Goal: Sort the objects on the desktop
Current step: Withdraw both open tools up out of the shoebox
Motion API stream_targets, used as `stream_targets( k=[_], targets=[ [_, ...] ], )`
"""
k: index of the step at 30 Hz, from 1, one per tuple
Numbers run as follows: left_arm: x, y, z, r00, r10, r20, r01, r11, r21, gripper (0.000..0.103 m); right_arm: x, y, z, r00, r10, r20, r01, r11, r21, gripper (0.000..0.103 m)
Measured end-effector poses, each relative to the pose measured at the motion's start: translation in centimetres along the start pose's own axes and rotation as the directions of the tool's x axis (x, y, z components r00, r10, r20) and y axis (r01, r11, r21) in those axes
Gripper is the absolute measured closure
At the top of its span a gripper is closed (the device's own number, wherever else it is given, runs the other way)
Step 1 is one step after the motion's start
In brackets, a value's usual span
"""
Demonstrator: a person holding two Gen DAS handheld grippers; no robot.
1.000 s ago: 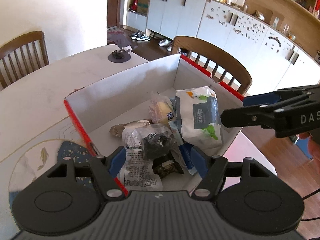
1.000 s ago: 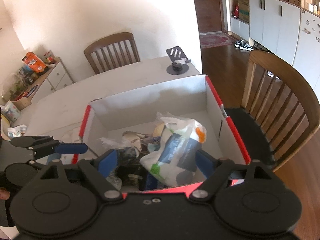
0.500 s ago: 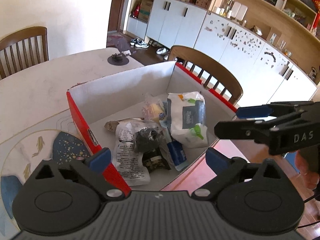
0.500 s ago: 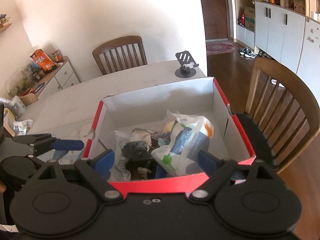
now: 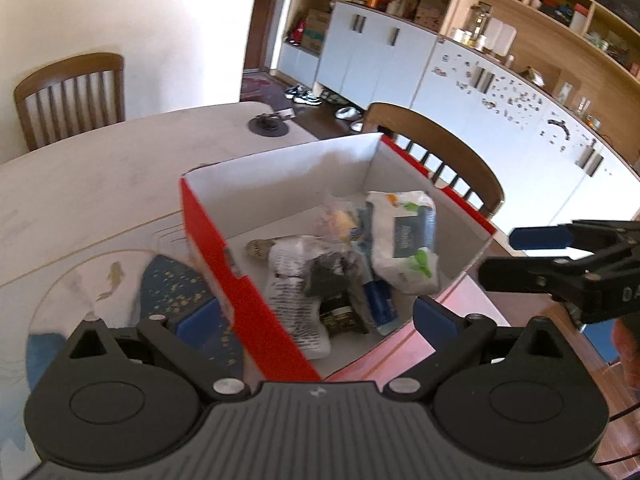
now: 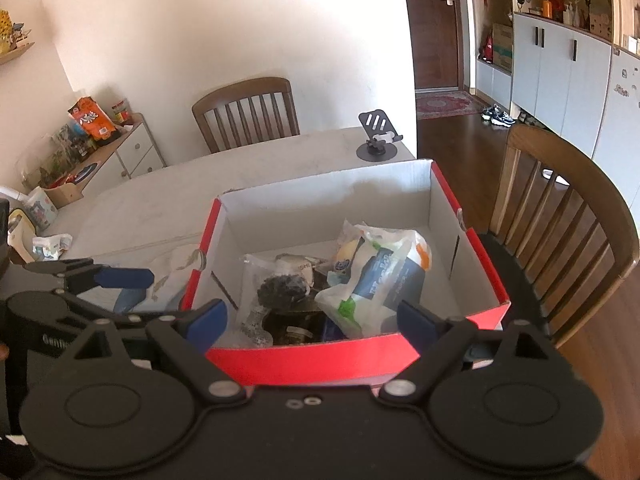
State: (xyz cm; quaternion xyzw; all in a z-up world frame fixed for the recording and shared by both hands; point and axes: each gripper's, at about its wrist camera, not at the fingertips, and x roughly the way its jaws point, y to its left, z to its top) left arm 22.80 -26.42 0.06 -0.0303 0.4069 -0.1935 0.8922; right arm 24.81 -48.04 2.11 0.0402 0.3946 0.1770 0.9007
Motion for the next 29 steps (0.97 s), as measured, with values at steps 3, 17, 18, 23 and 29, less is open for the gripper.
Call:
stream_targets(
  k=[3, 17, 18, 23, 29],
  targets=[
    [-0.1, 0.4, -0.2, 1.0, 0.014, -0.008, -0.014, 1.0, -0.01, 0.0, -0.2, 0.1, -0.3, 1.0, -0.001, -0.001, 0.001, 1.0, -0.002, 0.011],
    [-0.9, -0.1, -0.5, 0.998, 0.054, 0.022, -0.054, 0.998, 0.011, 0.0, -0.9, 0.9, -1.8, 1.0, -0.012, -0.012, 0.011, 0.999, -0.04, 0.011],
    [-0.9, -0.1, -0.5, 0.998, 0.051, 0.022, -0.052, 0.999, 0.01, 0.0, -1.0, 0.9, -1.9, 1.0, -0.012, -0.012, 0.012, 0.999, -0.04, 0.011],
    [-0.7, -0.5, -0.6, 0.999, 0.048, 0.018, -0.048, 0.999, 0.025, 0.0, -1.0, 0.7, -1.9, 1.0, -0.013, -0.014, 0.013, 0.999, -0.038, 0.011],
    [-0.6, -0.7, -0.8, 1.0, 0.03, 0.009, -0.03, 0.999, 0.026, 0.0, -1.0, 0.4, -1.9, 1.0, -0.017, -0.022, 0.016, 0.999, -0.035, 0.011]
  ],
)
